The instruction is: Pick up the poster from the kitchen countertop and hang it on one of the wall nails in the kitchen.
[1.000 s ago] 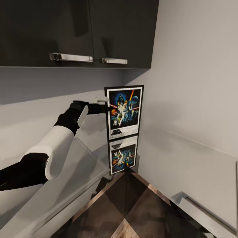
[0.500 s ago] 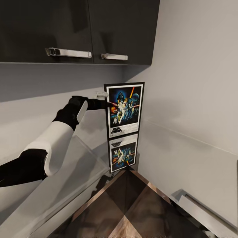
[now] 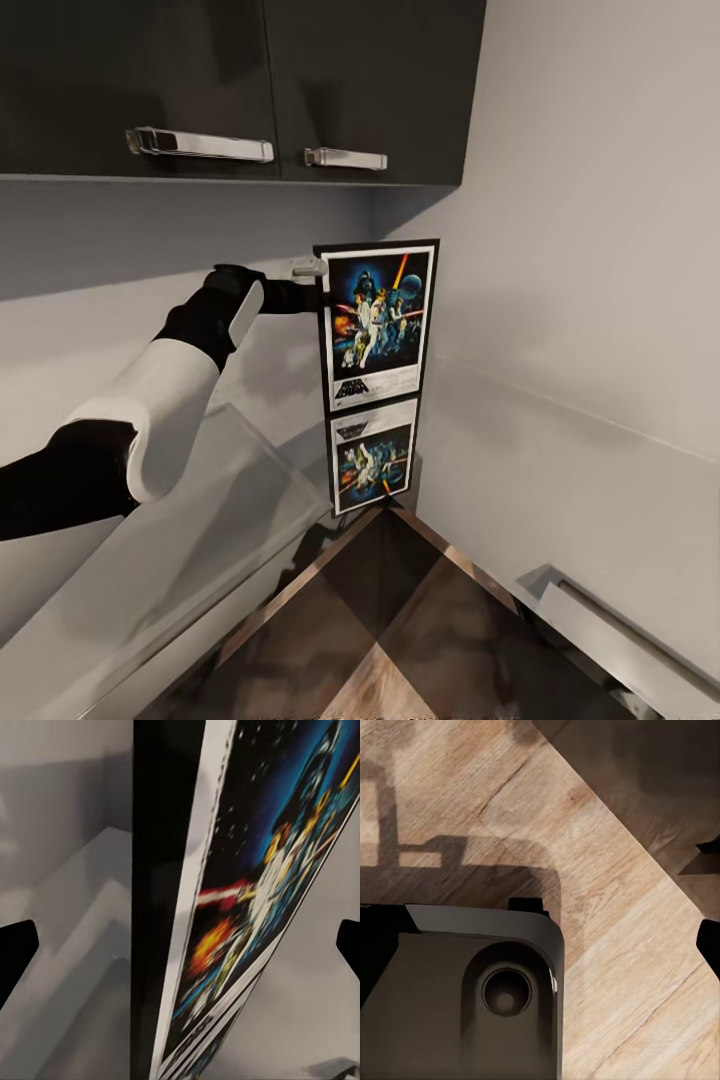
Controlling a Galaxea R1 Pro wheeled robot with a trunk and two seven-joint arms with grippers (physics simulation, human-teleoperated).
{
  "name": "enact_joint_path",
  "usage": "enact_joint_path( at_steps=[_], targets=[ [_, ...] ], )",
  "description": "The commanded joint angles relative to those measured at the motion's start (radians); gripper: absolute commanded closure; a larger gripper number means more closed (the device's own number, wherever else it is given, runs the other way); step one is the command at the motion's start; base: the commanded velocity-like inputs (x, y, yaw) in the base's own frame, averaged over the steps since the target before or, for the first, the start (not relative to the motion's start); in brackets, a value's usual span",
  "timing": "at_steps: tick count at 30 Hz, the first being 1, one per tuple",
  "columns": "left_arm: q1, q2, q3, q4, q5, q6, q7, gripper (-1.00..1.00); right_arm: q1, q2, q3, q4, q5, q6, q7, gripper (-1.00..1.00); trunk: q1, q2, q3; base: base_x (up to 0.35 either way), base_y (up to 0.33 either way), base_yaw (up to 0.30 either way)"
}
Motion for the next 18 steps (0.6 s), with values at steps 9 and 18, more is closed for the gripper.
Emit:
enact_joint_path(
  at_steps=[9, 18],
  targets=[
    [-0.002, 0.0, -0.001, 0.0, 0.0, 0.004, -0.005, -1.0, -0.002, 0.0, 0.001, 0.004, 0.001, -0.007, 0.0, -1.0, 0.0, -0.001, -0.015, 0.0, 0.0, 0.0],
    [-0.002, 0.0, -0.001, 0.001, 0.001, 0.003, -0.006, -1.0, -0.002, 0.0, 0.001, 0.004, 0.001, -0.007, 0.0, -1.0, 0.0, -0.001, -0.03, 0.0, 0.0, 0.0]
  ],
)
